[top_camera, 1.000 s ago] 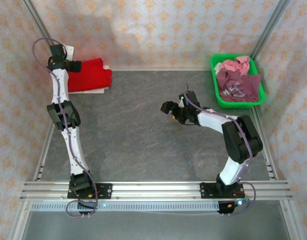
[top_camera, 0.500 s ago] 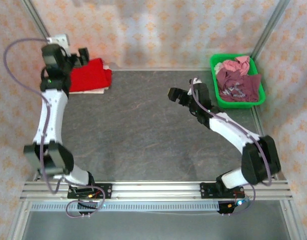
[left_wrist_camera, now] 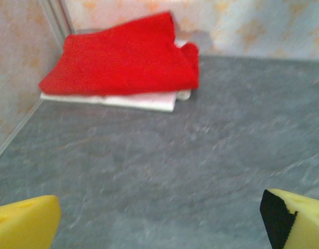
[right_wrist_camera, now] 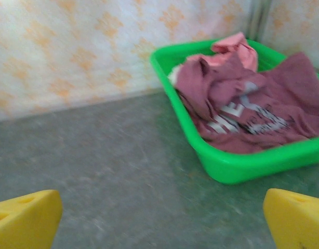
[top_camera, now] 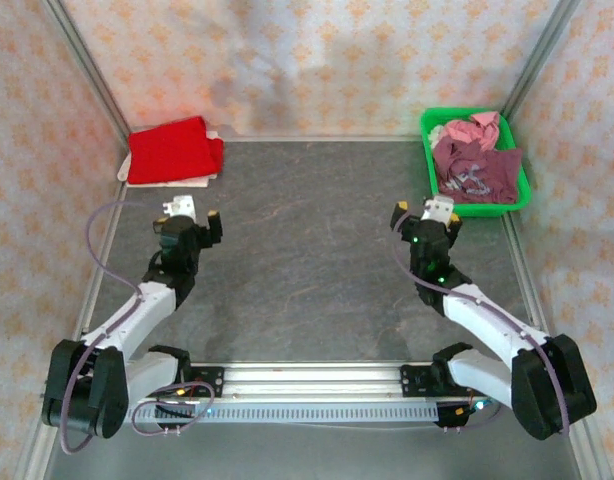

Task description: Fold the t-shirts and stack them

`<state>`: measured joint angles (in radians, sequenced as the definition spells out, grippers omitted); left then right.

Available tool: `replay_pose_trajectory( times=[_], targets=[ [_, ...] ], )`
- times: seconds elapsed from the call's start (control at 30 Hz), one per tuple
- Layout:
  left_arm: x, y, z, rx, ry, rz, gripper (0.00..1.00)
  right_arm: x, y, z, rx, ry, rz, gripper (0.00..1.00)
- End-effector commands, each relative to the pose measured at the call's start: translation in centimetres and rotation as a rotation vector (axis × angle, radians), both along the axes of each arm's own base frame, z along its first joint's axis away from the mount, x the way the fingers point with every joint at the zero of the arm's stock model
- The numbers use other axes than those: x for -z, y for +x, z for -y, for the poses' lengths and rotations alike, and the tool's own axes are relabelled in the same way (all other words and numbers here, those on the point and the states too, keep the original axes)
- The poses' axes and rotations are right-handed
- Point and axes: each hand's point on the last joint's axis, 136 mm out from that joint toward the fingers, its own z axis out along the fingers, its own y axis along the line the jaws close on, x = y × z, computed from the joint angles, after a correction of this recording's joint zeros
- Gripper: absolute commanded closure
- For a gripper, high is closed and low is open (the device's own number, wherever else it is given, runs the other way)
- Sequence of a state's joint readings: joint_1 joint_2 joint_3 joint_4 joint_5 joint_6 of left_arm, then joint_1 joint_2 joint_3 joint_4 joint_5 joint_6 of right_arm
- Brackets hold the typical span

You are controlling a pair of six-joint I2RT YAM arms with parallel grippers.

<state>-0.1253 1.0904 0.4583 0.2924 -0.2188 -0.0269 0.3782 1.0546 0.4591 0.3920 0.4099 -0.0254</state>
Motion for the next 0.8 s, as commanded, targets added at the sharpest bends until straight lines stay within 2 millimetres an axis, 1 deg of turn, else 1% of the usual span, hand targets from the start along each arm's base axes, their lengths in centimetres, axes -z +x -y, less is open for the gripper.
replay_pose_trajectory(
  times=[0.0, 0.1, 0.23, 0.33, 0.43, 0.47, 0.5, 0.57, 0.63, 0.73, 0.77],
  targets=[
    [-1.5, -0.2, -2.8, -0.146, 0.114, 0.078, 0.0, -0.2, -1.3, 2.9, 0.12, -0.091, -0.003, 0.01],
    [-0.1, -0.1, -3.4, -0.178, 0.132, 0.031, 0.0, 1.4, -1.9, 4.5, 0.163, -0.072, -0.046, 0.01],
    [1.5, 1.0, -3.0, -0.147, 0.092, 0.018, 0.0, 3.9, -1.8, 6.6, 0.2, 0.037, -0.069, 0.01],
    [2.3, 1.7, -3.2, -0.155, 0.079, -0.003, 0.0, 4.9, -1.3, 7.2, 0.202, 0.056, -0.057, 0.01],
    [3.1, 2.7, -3.4, -0.152, 0.03, -0.005, 0.0, 6.0, -0.5, 7.8, 0.202, 0.064, -0.069, 0.01],
    [3.5, 3.1, -3.3, -0.142, 0.012, -0.001, 0.0, 5.9, -0.2, 8.0, 0.201, 0.08, -0.054, 0.01],
    [3.9, 3.5, -3.0, -0.127, 0.003, 0.009, 0.0, 6.6, 0.2, 8.2, 0.192, 0.092, -0.065, 0.01],
    [4.5, 3.9, -2.5, -0.099, 0.007, -0.003, 0.0, 6.9, 0.9, 8.5, 0.175, 0.111, -0.043, 0.01],
    [5.0, 3.9, -2.1, -0.071, 0.008, 0.003, 0.0, 6.8, 1.5, 8.2, 0.134, 0.117, -0.009, 0.01],
    [5.6, 3.4, -1.3, -0.019, 0.003, 0.059, 0.0, 7.0, 2.4, 7.1, 0.055, 0.089, 0.002, 0.01],
    [5.6, 3.2, -1.0, 0.002, 0.0, 0.056, 0.0, 7.4, 2.6, 6.8, 0.034, 0.087, 0.002, 0.01]
  ],
)
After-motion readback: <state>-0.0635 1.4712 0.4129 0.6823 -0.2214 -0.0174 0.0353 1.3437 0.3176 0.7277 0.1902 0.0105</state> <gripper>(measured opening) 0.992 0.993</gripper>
